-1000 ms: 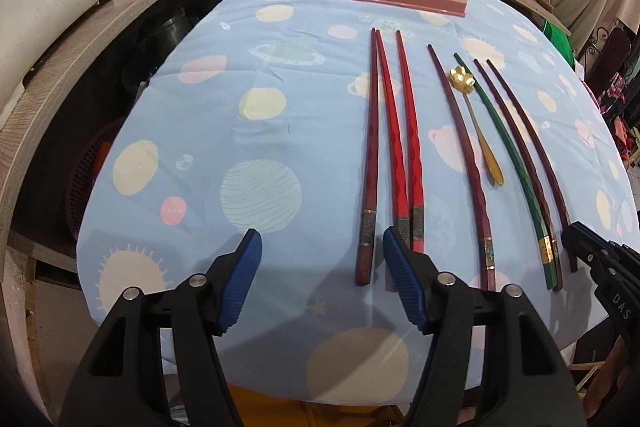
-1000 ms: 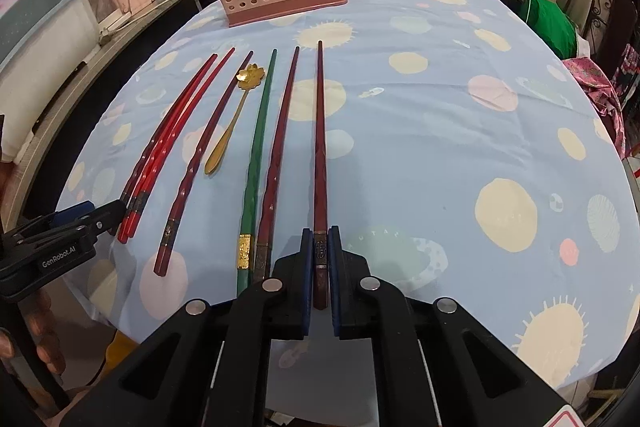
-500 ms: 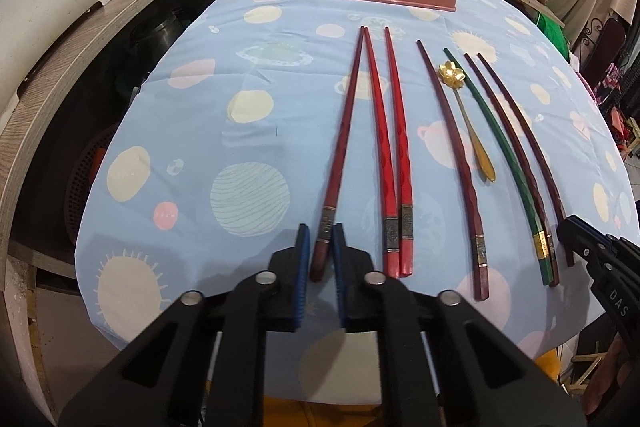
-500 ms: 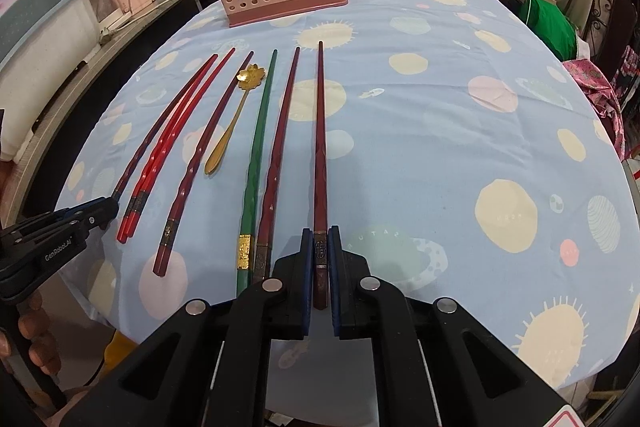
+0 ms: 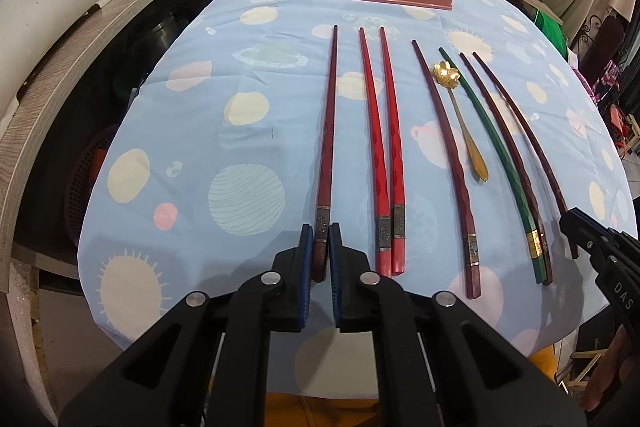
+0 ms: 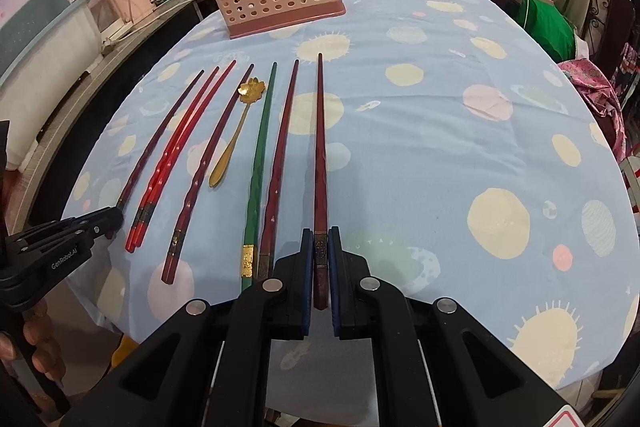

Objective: Organize utensils
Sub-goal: 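Lift both dark red chopsticks and carry them over the pink basket, then open both tools to drop the chopsticks into the pink basket, then lower the right tool and grasp a dark red chopstick, then grasp a red chopstick with the left tool, then lift both held chopsticks and carry them over the pink basket, then open both tools to drop the chopsticks into the pink basket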

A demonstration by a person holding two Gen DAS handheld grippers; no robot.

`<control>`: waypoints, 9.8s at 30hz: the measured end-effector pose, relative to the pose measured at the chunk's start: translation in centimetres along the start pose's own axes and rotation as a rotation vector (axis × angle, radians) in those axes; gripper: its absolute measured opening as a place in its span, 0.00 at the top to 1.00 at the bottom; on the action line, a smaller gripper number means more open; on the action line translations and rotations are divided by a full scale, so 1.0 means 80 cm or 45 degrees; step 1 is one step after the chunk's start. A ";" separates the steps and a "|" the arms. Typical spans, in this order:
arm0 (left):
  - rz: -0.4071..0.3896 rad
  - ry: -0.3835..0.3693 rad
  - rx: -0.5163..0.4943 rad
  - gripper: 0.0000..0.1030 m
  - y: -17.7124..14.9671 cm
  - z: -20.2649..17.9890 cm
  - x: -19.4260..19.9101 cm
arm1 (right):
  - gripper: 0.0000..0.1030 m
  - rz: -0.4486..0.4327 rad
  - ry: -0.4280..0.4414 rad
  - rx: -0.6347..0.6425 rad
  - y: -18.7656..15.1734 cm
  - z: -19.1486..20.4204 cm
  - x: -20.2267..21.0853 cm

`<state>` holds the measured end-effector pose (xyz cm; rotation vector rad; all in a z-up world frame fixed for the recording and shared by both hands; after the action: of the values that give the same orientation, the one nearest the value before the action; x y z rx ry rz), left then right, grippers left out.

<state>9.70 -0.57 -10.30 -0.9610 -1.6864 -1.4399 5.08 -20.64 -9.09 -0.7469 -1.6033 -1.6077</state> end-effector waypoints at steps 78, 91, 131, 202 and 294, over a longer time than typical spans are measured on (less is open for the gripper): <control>-0.631 -0.304 0.215 0.91 0.459 -0.103 0.111 | 0.87 -0.647 0.097 -0.236 0.467 -0.091 0.009; -0.694 -0.172 0.147 0.55 0.418 -0.106 0.145 | 0.71 -0.673 0.108 -0.187 0.417 -0.073 0.072; -0.087 0.023 0.027 0.53 0.057 -0.019 -0.004 | 0.71 -0.017 0.053 0.036 0.013 0.009 -0.012; -0.024 -0.082 -0.011 0.93 0.001 -0.028 0.017 | 0.93 -0.046 0.064 0.079 -0.005 0.025 0.001; -0.854 -0.277 0.191 0.93 0.479 -0.125 0.139 | 0.88 -0.640 0.138 -0.210 0.430 -0.079 0.009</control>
<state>38.62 -5.51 18.49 -0.4925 -2.3884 -1.6202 33.50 -25.37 10.70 -0.3387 -1.6784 -2.1163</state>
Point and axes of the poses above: each gripper's, at about its wrist camera, not at the fingertips, and x roughly against the way its jaws point, z to its left, y to its top, the point moved 7 cm from there along -x, roughly the way its jaws point, and after that the axes turned 12 degrees about x, right-handed, at the moved point
